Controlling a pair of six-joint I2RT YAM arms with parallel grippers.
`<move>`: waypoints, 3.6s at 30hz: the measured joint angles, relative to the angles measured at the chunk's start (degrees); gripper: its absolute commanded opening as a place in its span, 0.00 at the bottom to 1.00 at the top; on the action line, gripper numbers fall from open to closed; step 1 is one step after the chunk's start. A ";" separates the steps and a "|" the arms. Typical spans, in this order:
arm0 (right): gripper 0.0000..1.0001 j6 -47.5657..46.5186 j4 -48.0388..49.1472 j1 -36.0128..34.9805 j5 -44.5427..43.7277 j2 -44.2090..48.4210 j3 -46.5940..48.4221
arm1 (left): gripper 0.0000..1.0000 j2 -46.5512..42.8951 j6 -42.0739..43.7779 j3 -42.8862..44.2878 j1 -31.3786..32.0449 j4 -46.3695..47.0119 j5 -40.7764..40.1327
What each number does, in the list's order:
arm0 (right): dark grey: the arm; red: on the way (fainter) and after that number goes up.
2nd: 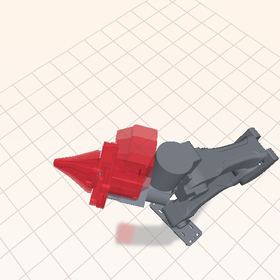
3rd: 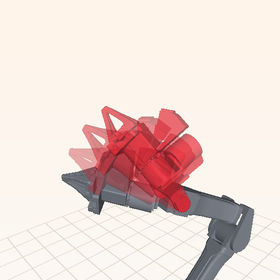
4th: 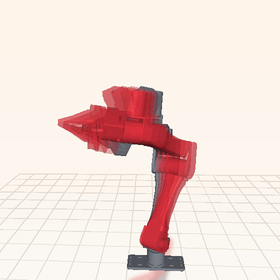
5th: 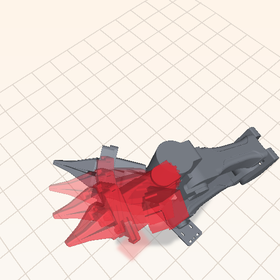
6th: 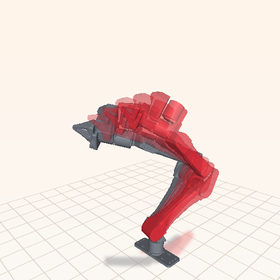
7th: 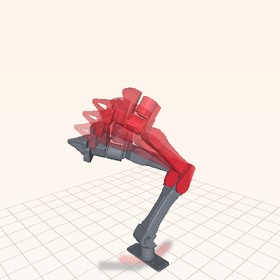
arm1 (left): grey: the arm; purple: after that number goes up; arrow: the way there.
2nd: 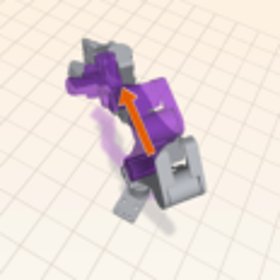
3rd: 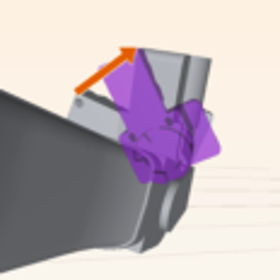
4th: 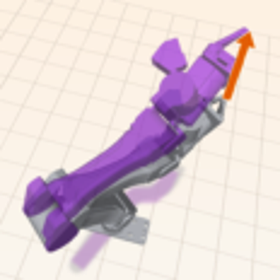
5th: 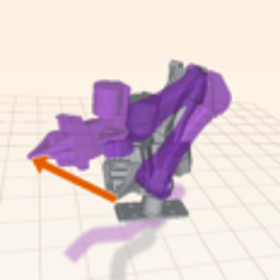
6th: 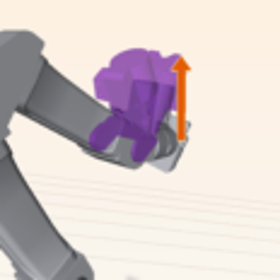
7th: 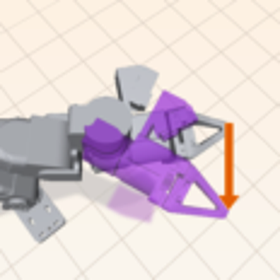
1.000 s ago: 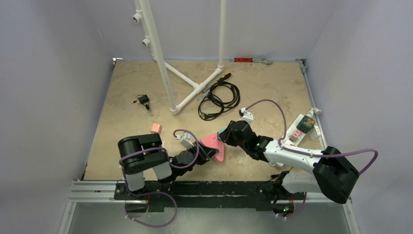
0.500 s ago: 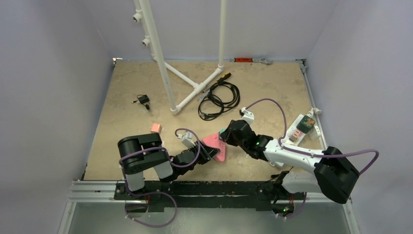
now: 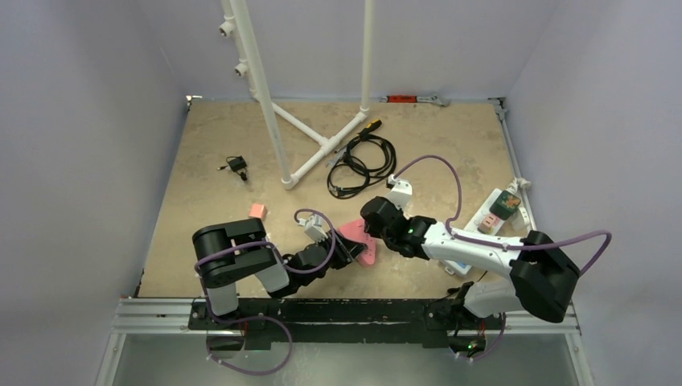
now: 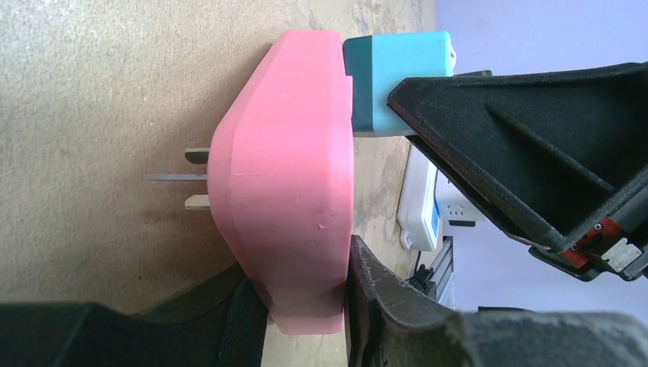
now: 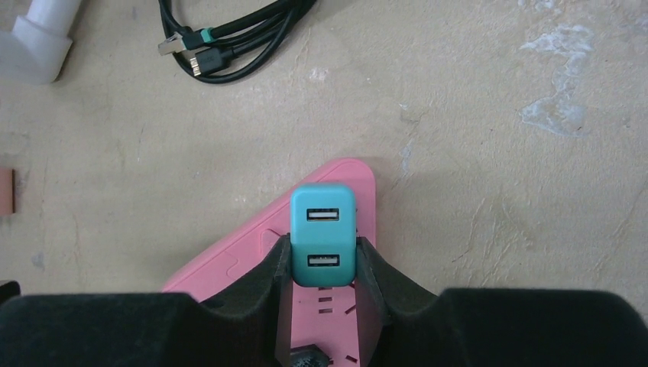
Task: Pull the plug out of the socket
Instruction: Remove the plug from the socket.
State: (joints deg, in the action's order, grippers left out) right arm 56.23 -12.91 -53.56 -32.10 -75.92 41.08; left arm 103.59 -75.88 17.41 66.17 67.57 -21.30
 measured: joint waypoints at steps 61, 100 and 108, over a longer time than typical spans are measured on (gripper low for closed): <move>0.00 -1.68 -0.81 1.81 1.79 -0.79 1.44 | 0.00 -0.02 0.46 1.11 -0.39 -1.27 0.11; 0.00 -4.39 9.86 11.17 19.41 6.38 -7.58 | 0.00 0.31 0.70 -0.96 -2.03 1.95 2.89; 0.00 -2.36 3.87 5.22 9.77 4.70 -3.63 | 0.00 1.42 0.70 -1.14 -2.05 3.87 3.96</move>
State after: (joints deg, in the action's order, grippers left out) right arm 53.87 -9.04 -48.34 -22.33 -71.22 37.45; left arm 105.01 -75.18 16.27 64.12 71.44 -17.34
